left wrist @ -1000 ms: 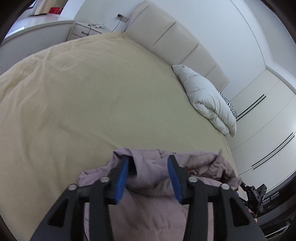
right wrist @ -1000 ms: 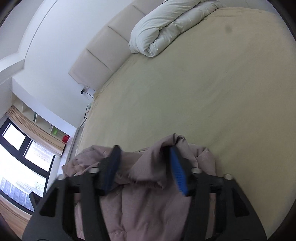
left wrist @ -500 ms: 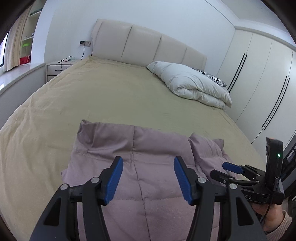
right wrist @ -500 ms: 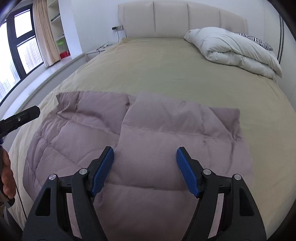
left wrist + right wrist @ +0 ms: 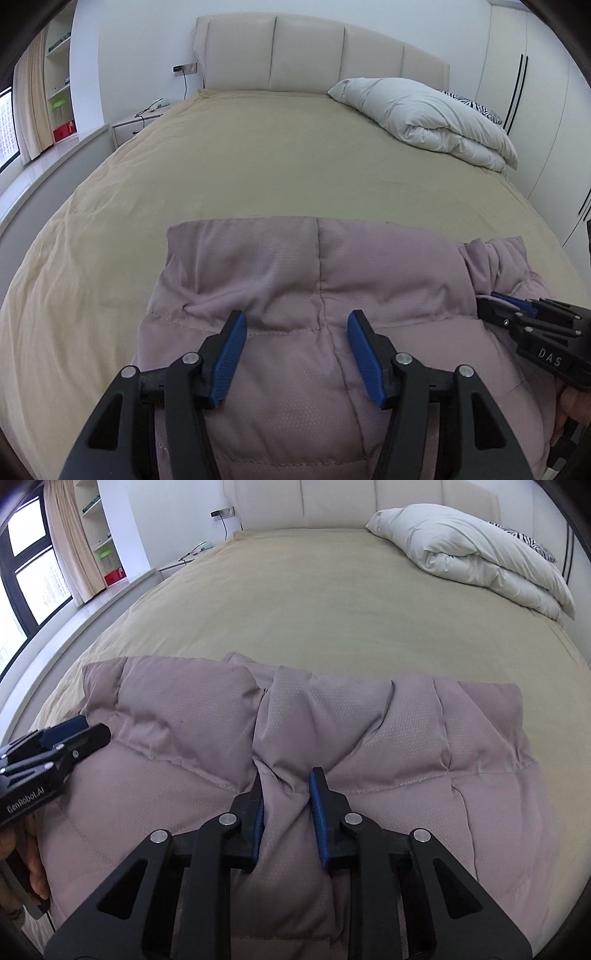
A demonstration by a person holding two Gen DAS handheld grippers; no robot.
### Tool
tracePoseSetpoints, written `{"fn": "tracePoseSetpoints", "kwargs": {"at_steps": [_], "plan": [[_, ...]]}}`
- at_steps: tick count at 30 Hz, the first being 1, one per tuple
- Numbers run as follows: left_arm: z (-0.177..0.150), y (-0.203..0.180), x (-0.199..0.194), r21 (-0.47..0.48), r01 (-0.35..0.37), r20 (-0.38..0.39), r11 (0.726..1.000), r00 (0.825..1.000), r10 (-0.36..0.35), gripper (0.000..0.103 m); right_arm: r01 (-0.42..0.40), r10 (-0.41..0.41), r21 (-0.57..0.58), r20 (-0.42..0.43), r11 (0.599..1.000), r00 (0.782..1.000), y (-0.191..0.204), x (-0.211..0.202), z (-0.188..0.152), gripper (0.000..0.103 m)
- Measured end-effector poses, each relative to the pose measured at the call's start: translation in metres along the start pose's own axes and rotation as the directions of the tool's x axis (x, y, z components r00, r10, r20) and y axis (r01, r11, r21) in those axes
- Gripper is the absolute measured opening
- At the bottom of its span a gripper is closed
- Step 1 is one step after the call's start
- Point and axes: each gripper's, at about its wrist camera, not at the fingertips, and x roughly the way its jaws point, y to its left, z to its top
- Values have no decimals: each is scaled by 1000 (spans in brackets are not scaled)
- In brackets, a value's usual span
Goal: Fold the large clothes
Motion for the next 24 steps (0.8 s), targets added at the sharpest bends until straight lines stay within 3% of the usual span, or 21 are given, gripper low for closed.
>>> {"fn": "tracePoseSetpoints", "kwargs": {"at_steps": [5, 10, 24], "plan": [[-7, 6, 12, -4, -24, 7, 1000, 1000, 24, 64, -69, 70, 22, -56, 997, 996, -9, 29, 12, 21], [-14, 11, 18, -13, -24, 14, 1000, 1000, 24, 71, -113, 114, 42, -20, 993, 993, -17, 44, 8, 21], [-17, 7, 42, 2, -68, -5, 998, 998, 68, 75, -90, 87, 36, 63, 995, 994, -14, 59, -1, 21]]}}
